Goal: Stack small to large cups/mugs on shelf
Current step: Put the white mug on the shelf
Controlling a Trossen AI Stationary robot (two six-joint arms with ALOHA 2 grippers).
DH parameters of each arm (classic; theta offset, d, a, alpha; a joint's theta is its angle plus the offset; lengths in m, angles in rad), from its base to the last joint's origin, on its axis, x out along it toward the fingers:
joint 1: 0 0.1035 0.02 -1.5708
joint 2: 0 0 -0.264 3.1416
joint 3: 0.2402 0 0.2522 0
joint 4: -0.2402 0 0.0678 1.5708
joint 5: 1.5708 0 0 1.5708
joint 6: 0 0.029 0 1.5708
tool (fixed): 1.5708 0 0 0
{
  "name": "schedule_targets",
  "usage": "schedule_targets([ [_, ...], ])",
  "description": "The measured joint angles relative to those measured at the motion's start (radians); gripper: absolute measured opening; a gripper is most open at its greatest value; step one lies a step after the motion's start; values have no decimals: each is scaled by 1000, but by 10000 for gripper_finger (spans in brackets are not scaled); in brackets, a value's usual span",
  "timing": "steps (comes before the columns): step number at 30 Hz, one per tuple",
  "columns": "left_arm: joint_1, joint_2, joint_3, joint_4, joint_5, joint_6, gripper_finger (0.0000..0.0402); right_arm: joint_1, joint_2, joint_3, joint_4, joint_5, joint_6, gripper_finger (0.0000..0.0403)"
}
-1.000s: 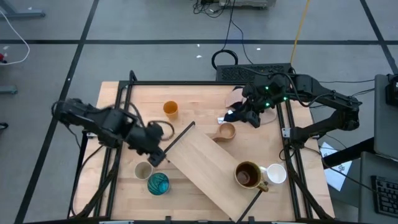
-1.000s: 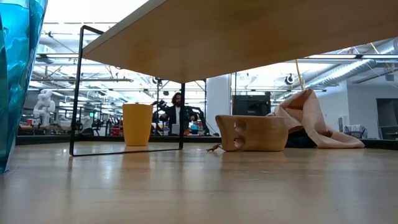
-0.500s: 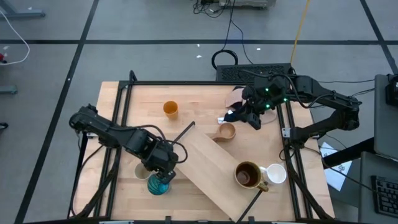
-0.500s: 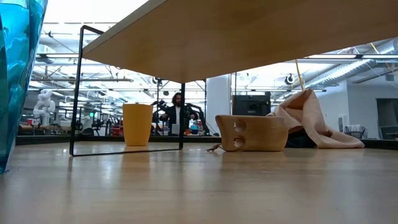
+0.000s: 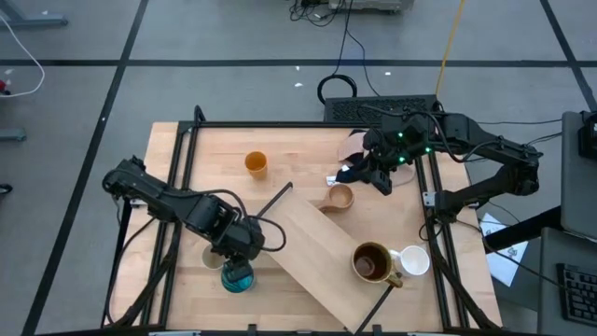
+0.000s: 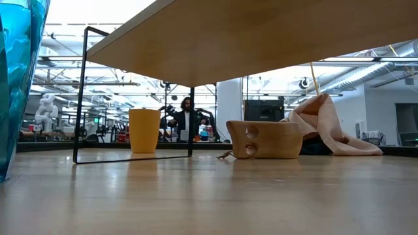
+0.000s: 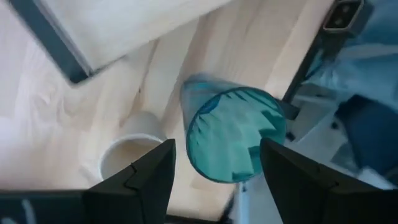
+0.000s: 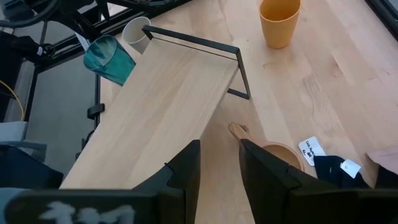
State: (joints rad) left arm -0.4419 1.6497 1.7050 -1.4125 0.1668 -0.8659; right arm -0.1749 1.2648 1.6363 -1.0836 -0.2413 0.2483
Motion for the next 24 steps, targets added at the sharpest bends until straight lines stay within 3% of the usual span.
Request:
schedule_targets([
  [12,54,0,0,-7,-151,134,234,0,0,0,-48,1,20,100],
  [16,95,0,0,-5,-198,151,234,0,0,0,-150,6,32,100],
  [24,210,0,0,38,-196,184,234,-9,0,0,-407,48,96,100],
])
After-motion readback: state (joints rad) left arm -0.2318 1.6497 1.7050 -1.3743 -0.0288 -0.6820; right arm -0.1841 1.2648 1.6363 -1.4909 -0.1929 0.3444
